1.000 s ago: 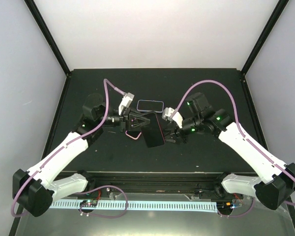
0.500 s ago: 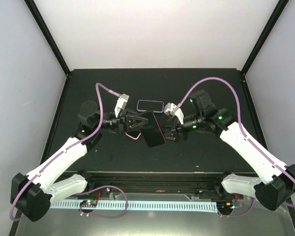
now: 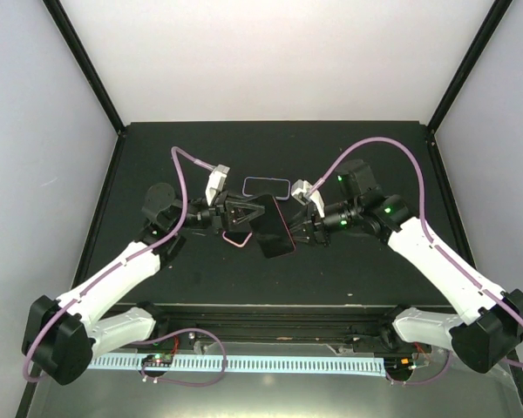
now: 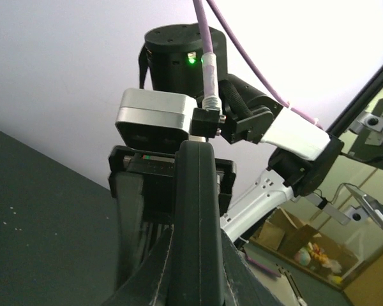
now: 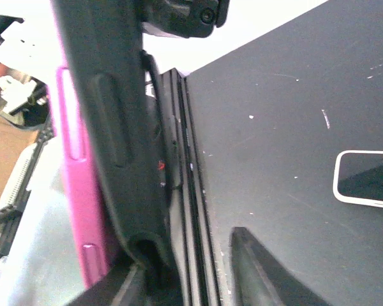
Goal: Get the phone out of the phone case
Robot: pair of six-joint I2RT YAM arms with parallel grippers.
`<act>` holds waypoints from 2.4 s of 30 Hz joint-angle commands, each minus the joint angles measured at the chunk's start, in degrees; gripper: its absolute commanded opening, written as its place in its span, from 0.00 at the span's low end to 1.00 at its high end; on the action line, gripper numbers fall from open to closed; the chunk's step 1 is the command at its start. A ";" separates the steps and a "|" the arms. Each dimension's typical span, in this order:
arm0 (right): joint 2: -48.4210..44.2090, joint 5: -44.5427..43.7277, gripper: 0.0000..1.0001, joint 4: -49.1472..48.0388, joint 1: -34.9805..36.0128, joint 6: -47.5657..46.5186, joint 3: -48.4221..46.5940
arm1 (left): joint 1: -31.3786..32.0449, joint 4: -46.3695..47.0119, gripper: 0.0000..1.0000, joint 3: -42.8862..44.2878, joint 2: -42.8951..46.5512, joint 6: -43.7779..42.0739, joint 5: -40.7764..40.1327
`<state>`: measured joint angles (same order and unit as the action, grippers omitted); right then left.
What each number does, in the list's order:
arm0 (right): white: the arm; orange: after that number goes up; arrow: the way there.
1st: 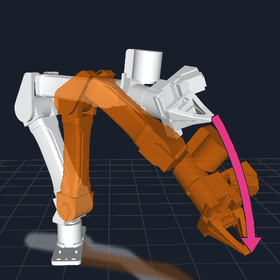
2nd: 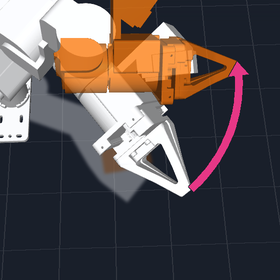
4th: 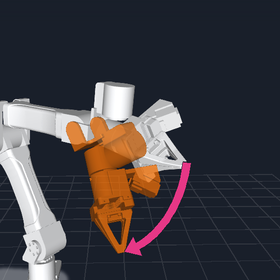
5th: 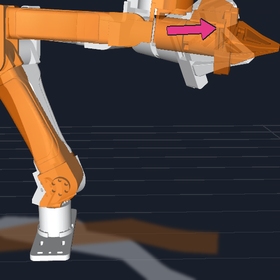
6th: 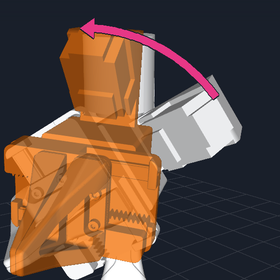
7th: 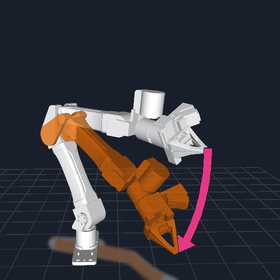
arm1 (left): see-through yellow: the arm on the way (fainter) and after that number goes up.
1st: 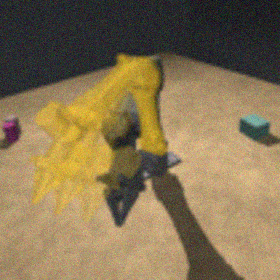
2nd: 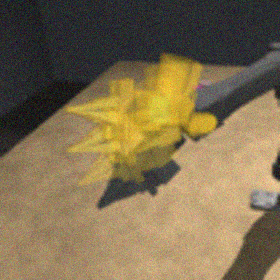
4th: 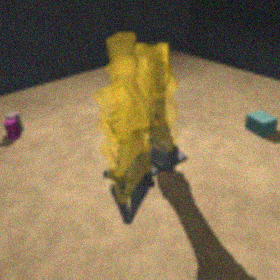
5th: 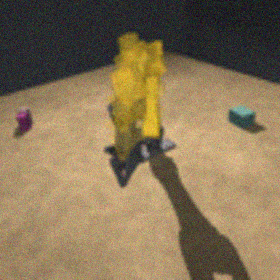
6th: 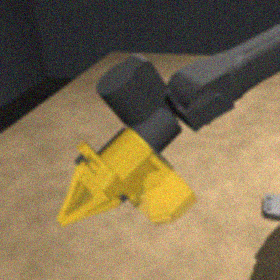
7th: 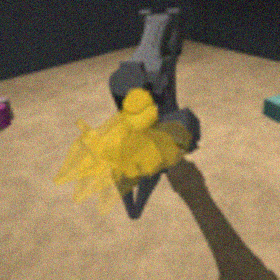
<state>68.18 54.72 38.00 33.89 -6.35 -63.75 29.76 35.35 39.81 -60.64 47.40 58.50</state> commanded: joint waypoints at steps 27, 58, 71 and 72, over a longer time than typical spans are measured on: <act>-7.63 -29.13 0.01 -6.22 -12.13 23.57 13.44 | 12.28 -36.36 0.82 1.38 9.40 -21.72 -60.49; 4.89 -33.71 0.01 -0.57 -16.39 38.11 18.23 | 40.72 -14.47 0.63 0.09 -25.39 -35.43 -80.40; 11.05 -42.36 0.01 -0.01 -16.36 38.35 17.43 | 42.87 -10.73 0.60 6.24 -37.65 -34.74 -82.10; 11.06 -42.11 0.01 -0.20 -16.42 38.08 17.64 | 42.84 -10.56 0.60 6.29 -37.77 -34.94 -82.66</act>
<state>79.85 17.19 37.95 17.82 32.10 -44.34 72.16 21.58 43.70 -97.58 13.06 -21.43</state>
